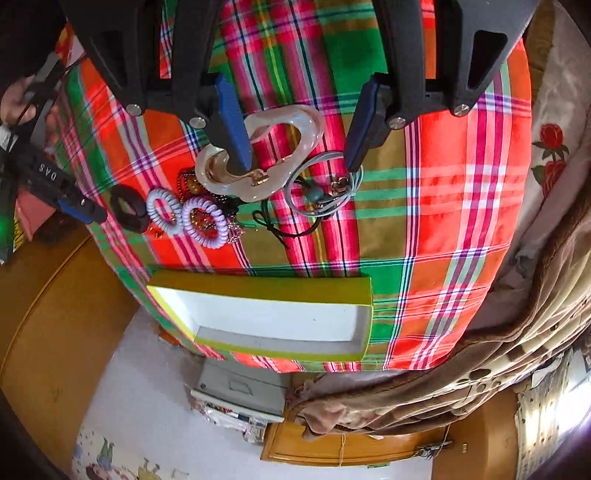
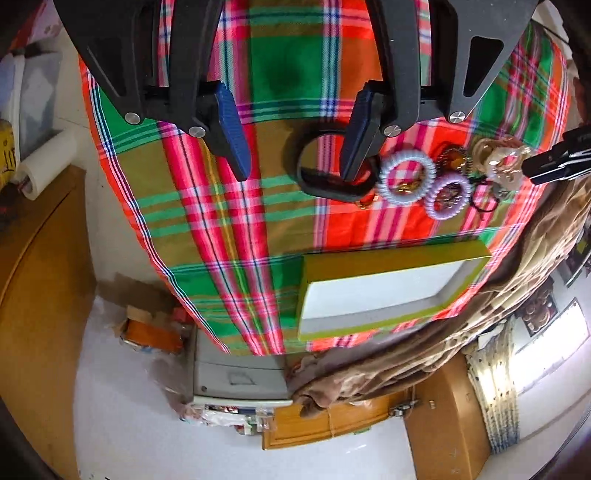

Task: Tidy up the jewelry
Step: 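Close left tool on clear claw clip while right tool grasps black watch band, then carry both items into the yellow box and open both tools to release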

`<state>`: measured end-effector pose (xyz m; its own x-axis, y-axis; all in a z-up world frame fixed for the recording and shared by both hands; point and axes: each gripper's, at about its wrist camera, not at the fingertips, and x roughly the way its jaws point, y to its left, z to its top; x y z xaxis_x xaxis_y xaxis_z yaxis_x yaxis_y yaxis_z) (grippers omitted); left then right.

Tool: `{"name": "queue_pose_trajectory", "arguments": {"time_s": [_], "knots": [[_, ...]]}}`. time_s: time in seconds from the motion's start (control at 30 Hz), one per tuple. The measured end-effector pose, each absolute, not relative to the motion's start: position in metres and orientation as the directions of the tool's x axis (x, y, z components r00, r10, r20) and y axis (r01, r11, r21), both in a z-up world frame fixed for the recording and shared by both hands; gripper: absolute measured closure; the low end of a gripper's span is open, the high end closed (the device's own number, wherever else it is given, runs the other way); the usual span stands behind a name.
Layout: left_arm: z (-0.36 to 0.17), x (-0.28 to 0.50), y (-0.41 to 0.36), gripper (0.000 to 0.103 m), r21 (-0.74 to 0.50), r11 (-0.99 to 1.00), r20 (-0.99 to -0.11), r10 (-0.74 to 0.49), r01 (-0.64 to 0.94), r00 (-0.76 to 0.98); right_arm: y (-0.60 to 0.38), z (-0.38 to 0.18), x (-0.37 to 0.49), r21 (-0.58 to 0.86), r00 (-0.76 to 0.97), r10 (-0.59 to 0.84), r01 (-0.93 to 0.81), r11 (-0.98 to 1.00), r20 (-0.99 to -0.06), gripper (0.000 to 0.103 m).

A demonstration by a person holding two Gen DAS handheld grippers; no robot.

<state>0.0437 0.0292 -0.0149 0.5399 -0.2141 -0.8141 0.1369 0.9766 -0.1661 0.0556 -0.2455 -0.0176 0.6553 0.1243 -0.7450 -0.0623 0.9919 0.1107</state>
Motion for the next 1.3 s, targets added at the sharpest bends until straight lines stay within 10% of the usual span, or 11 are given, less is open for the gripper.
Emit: {"name": "queue_pose_trajectory", "arguments": {"time_s": [0.57,0.83,1.3], "knots": [[-0.024,0.05,0.008,0.06,-0.04,0.977,-0.868,-0.138,0.21,0.477,-0.24,-0.039,0.078,0.103,0.57,0.155,-0.124,0.987,-0.807,0.052],[-0.024,0.048,-0.004,0.075,-0.05,0.963,-0.875,-0.17,0.266,0.453,-0.24,-0.039,0.077,0.119,0.57,0.173,-0.13,0.984,-0.804,0.087],[-0.024,0.047,0.003,0.085,-0.12,0.969,-0.862,-0.21,0.217,0.462,-0.244,-0.033,0.072,0.143,0.596,0.187,-0.121,0.982,-0.781,0.097]]}}
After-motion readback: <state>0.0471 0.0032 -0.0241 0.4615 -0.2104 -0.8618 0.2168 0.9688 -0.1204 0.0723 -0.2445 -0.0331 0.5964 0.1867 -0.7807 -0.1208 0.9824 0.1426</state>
